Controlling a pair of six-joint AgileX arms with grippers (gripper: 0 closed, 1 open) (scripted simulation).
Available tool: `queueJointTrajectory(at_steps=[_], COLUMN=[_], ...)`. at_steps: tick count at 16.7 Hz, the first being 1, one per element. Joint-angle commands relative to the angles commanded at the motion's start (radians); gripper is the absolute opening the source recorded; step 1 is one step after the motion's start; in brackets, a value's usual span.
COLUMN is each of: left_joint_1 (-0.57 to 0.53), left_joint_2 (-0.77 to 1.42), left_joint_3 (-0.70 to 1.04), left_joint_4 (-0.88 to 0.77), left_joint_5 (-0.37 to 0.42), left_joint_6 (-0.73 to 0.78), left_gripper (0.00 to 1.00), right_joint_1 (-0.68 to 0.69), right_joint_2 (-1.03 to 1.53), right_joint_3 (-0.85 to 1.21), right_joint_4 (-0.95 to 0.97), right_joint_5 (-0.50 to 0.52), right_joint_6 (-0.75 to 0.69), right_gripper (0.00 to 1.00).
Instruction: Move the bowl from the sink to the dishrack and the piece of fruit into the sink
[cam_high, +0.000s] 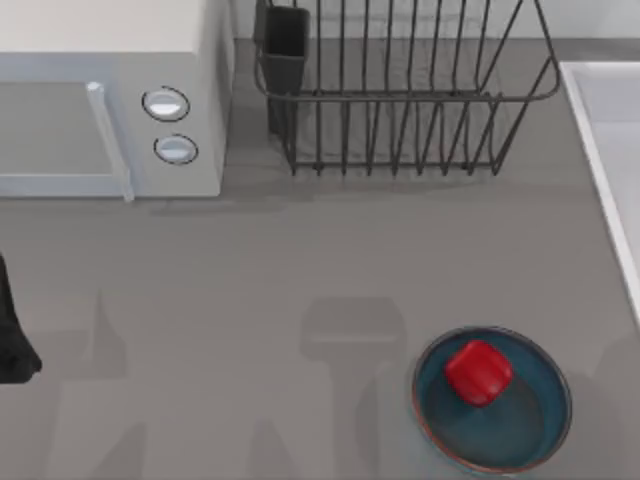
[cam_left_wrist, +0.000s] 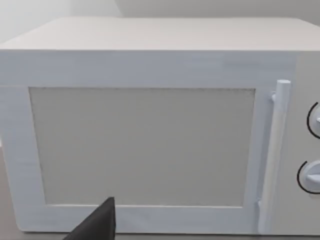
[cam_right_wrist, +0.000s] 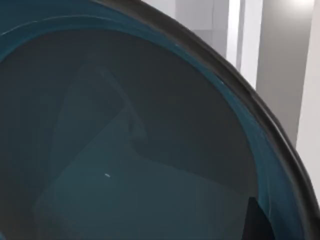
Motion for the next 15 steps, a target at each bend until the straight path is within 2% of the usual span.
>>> queueJointTrajectory(at_steps=[6,15], left_joint_1=[0.000,0.000], left_joint_2=[0.000,0.000], left_joint_3=[0.000,0.000], left_joint_4=[0.000,0.000], left_joint_5=[0.000,0.000], left_joint_6=[0.000,0.000], left_gripper=[1.00,1.00], right_joint_1=[-0.119,-0.097], right_joint_2=[-0.341,-0.368], right_joint_3=[-0.164,-0.173], right_joint_4=[-0.171,-0.160], right_joint_5=[-0.015,0.001], right_joint_6=[-0.127,-0.116], right_gripper=[0.00,0.00])
